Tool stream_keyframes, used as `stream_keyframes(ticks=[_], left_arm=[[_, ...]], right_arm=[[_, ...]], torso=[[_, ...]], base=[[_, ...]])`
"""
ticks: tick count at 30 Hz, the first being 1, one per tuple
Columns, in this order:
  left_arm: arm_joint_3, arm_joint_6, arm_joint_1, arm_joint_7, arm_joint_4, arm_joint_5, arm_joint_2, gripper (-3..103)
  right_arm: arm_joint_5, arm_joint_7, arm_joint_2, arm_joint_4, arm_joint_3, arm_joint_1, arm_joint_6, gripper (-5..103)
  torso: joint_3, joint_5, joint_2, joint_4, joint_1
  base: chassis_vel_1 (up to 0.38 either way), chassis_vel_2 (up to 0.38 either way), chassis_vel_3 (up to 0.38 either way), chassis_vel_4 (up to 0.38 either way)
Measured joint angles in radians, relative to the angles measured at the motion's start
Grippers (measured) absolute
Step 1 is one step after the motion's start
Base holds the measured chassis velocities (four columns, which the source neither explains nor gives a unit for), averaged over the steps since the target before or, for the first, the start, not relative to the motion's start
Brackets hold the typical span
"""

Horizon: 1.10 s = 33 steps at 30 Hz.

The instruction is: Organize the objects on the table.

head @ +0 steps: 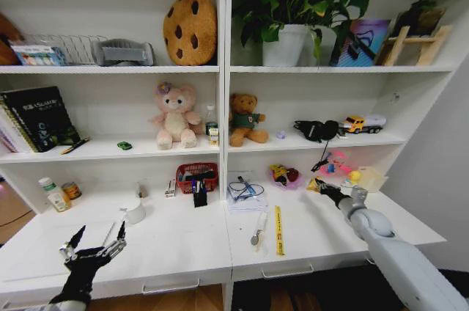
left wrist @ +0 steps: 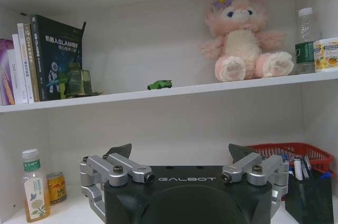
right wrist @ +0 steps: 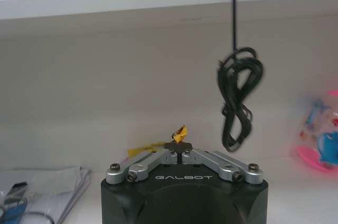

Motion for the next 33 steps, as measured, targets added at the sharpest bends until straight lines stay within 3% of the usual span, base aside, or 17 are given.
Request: stream_keyframes(ticks=[7,18,20,22,27,30,32,33], left_arm=[[0.000,0.000,0.000,0.000,0.000,0.000,0.000,100],[0.000,0.000,0.000,0.000,0.000,0.000,0.000,100],[0.000,0.000,0.000,0.000,0.000,0.000,0.000,100],[0.000,0.000,0.000,0.000,0.000,0.000,0.000,100],[0.000,0.000,0.000,0.000,0.000,0.000,0.000,100],[0.000,0.000,0.000,0.000,0.000,0.000,0.000,100],[0.000,0.000,0.000,0.000,0.000,0.000,0.000,100],[0.000,0.000,0.000,0.000,0.000,0.000,0.000,100]], right_arm=[[-0.068,0.023,0.103,-0.244,-0.141,0.218,0.043,0],[-0.108,0.037,0.145,-0.297,-0.119,0.210,0.064,-3],[-0.116,0.041,0.152,-0.330,-0.117,0.213,0.089,7],[-0.117,0.042,0.154,-0.342,-0.116,0.216,0.095,7],[-0.112,0.046,0.158,-0.357,-0.115,0.218,0.109,23],[-0.111,0.050,0.167,-0.349,-0.111,0.214,0.122,44],[-0.111,0.051,0.167,-0.333,-0.105,0.207,0.123,44],[-0.111,0.050,0.162,-0.303,-0.095,0.192,0.123,50]], torso=[[0.000,0.0003,0.000,0.0001,0.000],[0.000,0.0003,0.000,-0.0004,0.000],[0.000,0.0005,0.000,-0.0002,0.000],[0.000,0.0007,0.000,-0.0001,0.000],[0.000,0.0004,0.000,-0.0002,0.000],[0.000,0.0005,0.000,0.0002,0.000],[0.000,0.0007,0.000,0.0002,0.000],[0.000,0.0005,0.000,0.0004,0.000]], base=[[0.000,0.000,0.000,0.000],[0.000,0.000,0.000,0.000],[0.000,0.000,0.000,0.000],[0.000,0.000,0.000,0.000],[0.000,0.000,0.000,0.000],[0.000,0.000,0.000,0.000],[0.000,0.000,0.000,0.000],[0.000,0.000,0.000,0.000]])
